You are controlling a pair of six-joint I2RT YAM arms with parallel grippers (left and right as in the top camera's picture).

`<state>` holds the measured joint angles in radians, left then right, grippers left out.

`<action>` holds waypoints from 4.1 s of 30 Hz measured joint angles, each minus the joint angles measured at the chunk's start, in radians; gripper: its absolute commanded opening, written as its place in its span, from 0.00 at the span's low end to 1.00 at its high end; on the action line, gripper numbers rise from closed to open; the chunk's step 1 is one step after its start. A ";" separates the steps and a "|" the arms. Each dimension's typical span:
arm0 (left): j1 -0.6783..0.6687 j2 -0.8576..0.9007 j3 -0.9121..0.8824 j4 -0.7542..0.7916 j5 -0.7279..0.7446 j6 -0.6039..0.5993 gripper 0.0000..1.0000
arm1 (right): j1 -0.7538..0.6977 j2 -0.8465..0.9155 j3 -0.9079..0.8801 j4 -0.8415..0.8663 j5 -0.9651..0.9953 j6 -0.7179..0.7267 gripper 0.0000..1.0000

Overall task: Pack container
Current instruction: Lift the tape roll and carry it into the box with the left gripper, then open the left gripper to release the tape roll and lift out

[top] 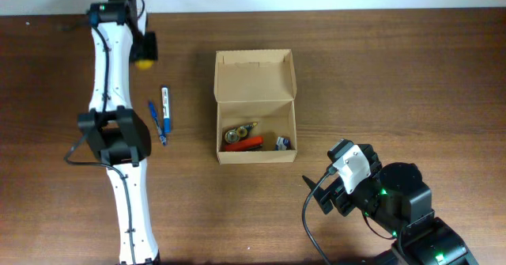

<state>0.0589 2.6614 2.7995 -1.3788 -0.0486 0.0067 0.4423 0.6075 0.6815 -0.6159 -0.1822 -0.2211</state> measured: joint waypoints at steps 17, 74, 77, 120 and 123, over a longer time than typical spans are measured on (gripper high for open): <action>-0.297 -0.086 0.231 -0.154 0.000 0.060 0.30 | 0.000 0.000 0.000 0.000 0.000 0.000 0.99; -0.659 -0.511 -0.756 0.078 0.152 0.245 0.25 | 0.000 0.000 0.000 0.000 0.000 0.000 0.99; -0.662 -0.511 -0.778 0.121 0.168 0.254 0.25 | 0.000 0.000 0.000 0.000 0.000 0.000 0.99; -0.669 -0.511 -1.033 0.446 0.173 0.267 0.63 | 0.000 0.000 0.000 0.000 0.000 0.000 0.99; -0.669 -0.511 -1.033 0.438 0.173 0.267 0.63 | 0.000 0.000 0.000 0.000 0.000 0.000 0.99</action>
<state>-0.6106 2.1506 1.7660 -0.9409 0.1246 0.2733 0.4423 0.6075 0.6815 -0.6159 -0.1818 -0.2207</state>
